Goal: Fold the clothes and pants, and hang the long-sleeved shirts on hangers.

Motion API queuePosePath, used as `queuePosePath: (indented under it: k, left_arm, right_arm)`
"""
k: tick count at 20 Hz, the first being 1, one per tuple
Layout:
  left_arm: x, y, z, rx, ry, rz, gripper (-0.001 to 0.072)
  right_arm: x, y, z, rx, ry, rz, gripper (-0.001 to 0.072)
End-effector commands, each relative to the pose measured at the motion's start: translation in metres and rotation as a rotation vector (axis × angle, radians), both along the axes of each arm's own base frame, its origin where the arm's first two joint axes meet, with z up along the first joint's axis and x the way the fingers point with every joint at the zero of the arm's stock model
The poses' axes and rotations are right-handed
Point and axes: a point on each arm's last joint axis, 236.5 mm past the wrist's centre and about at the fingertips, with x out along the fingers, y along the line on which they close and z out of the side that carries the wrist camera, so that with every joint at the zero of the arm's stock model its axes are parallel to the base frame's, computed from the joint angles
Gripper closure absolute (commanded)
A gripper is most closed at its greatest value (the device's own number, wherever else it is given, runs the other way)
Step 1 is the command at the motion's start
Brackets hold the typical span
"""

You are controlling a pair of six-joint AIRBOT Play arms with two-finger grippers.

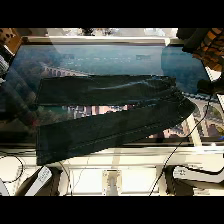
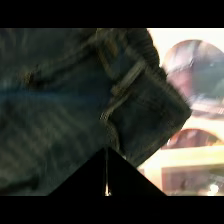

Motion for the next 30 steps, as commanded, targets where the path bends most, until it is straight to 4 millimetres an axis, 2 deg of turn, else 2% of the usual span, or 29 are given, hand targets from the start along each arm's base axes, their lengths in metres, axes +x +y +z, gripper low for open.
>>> queuePosePath:
  k: [1, 4, 6, 7, 11, 16, 20, 22, 23, 24, 25, 27, 29, 30]
  left_arm:
    - [-0.02, -0.011, -0.049, -0.014, 0.036, 0.032, 0.043]
    - [-0.018, -0.022, -0.069, -0.048, 0.084, 0.001, 0.043]
    - [-0.019, -0.026, -0.082, -0.074, 0.119, -0.01, 0.043]
    - [-0.02, -0.027, -0.089, -0.088, 0.139, -0.01, 0.0429]
    - [-0.024, -0.027, -0.112, -0.117, 0.198, -0.01, 0.0429]
    - [-0.036, -0.008, -0.12, -0.049, 0.258, 0.02, 0.0429]
    - [-0.035, -0.012, -0.125, -0.06, 0.265, 0.013, 0.0429]
    - [-0.031, -0.022, -0.131, -0.092, 0.272, 0.003, 0.0429]
    - [-0.028, -0.028, -0.134, -0.106, 0.274, -0.005, 0.0455]
    - [-0.025, -0.033, -0.136, -0.104, 0.273, -0.031, 0.0623]
    - [-0.02, -0.035, -0.136, -0.081, 0.262, -0.07, 0.0682]
    - [-0.002, -0.024, -0.125, -0.04, 0.205, -0.048, 0.0684]
    - [0.027, 0.0, -0.097, 0.027, 0.117, -0.022, 0.0685]
    - [0.044, 0.014, -0.076, 0.066, 0.073, -0.004, 0.0685]
  right_arm:
    - [-0.033, 0.016, -0.013, 0.023, 0.049, 0.002, 0.0687]
    - [-0.048, 0.024, -0.026, 0.054, 0.108, 0.006, 0.0645]
    - [-0.054, 0.027, -0.036, 0.077, 0.137, -0.029, 0.0428]
    - [-0.058, 0.03, -0.043, 0.09, 0.156, -0.035, 0.0382]
    - [-0.068, 0.041, -0.058, 0.135, 0.194, -0.035, 0.0383]
    - [-0.065, 0.042, -0.059, 0.139, 0.184, -0.037, 0.0383]
    - [-0.058, 0.037, -0.058, 0.123, 0.151, -0.046, 0.0383]
    - [-0.055, 0.036, -0.058, 0.118, 0.141, -0.048, 0.0383]
    - [-0.054, 0.035, -0.058, 0.115, 0.134, -0.05, 0.0384]
    - [-0.052, 0.034, -0.057, 0.111, 0.127, -0.052, 0.0384]
    - [-0.052, 0.034, -0.057, 0.111, 0.125, -0.053, 0.0384]
    - [-0.05, 0.032, -0.057, 0.105, 0.118, -0.054, 0.0384]
    - [-0.044, 0.027, -0.057, 0.083, 0.093, -0.06, 0.0384]
    - [-0.041, 0.024, -0.056, 0.07, 0.078, -0.065, 0.0384]
